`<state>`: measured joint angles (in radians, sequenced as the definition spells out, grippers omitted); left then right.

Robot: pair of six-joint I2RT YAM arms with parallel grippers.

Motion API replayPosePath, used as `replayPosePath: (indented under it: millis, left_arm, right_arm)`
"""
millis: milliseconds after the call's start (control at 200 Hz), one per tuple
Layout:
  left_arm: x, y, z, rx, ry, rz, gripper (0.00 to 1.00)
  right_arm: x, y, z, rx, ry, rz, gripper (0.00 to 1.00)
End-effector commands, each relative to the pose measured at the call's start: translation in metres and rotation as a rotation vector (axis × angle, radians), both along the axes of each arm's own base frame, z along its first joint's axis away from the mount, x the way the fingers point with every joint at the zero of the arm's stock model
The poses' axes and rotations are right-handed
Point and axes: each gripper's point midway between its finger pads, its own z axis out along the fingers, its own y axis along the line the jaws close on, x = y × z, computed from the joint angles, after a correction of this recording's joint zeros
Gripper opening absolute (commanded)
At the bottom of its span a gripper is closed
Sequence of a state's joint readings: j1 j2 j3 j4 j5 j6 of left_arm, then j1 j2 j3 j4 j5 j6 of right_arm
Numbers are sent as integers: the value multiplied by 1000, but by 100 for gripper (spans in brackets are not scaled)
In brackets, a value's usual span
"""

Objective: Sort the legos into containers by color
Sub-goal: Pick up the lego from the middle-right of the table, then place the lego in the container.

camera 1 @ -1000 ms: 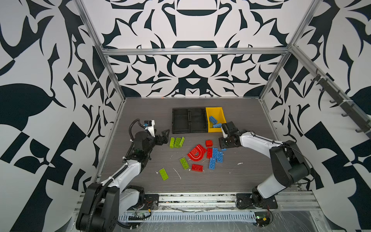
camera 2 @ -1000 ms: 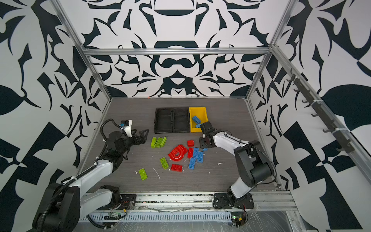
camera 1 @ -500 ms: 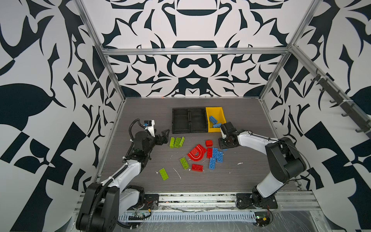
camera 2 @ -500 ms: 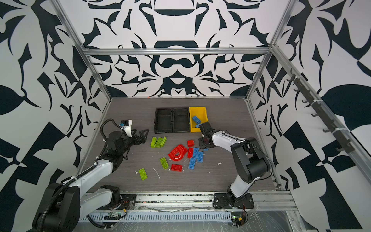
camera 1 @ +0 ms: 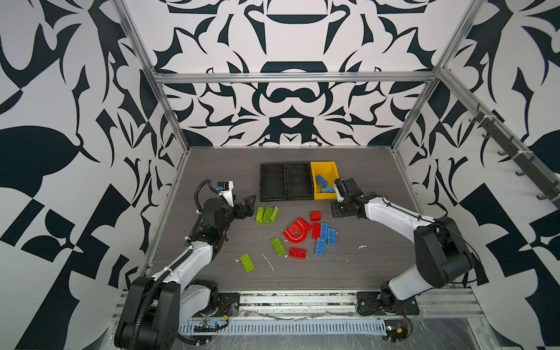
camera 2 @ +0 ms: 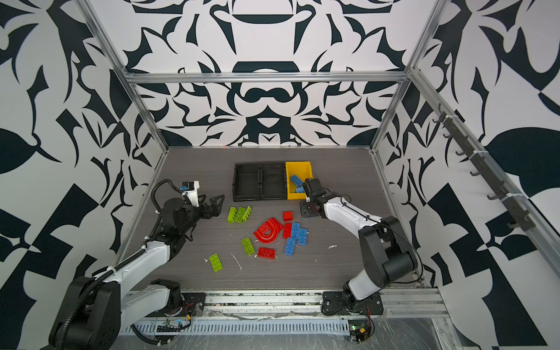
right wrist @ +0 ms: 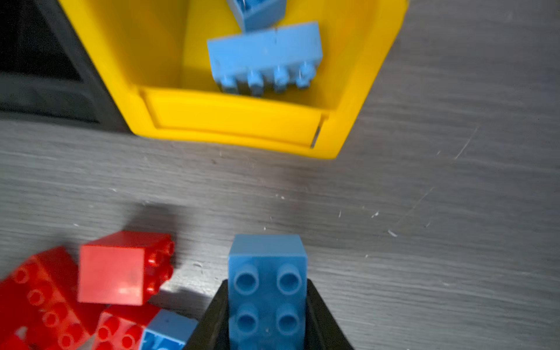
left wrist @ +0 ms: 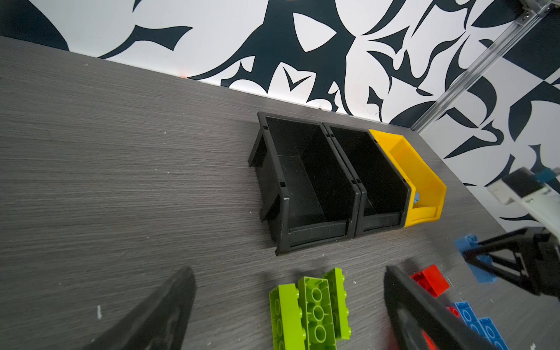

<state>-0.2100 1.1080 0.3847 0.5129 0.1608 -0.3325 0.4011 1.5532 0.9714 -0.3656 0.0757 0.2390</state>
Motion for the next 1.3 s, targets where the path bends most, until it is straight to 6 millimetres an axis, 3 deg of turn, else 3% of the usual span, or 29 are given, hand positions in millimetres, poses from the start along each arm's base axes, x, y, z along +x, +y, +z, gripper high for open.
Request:
replayPosePath:
  millis: [0,180,440,660,950,1070,1185,1295]
  left_arm:
    - [-3,0,0,4,-7,-3,99]
    - [-4,0,-1,3,-6,-5,99]
    - [-5,3,2,13,-21,6,99]
    - [-5,2,3,12,-23,4,99]
    - [-5,2,2,13,-21,5,99]
    - [-5,2,1,13,-19,4,99]
    - [-5,2,3,11,-23,4,99]
    - [-5,1,4,7,-26,0,99]
  right_arm:
    - [26,13,37,22,-102,30,37]
    - [62,34,54,65,-164,62,37]
    - [104,51,46,63,-167,76,39]
    - [119,53,34,56,-157,69,40]
    - [126,47,34,48,-168,51,40]
    - [123,44,46,40,-180,48,43]
    - [107,39,65,42,-198,49,48]
    - [77,35,78,63,-209,58,49]
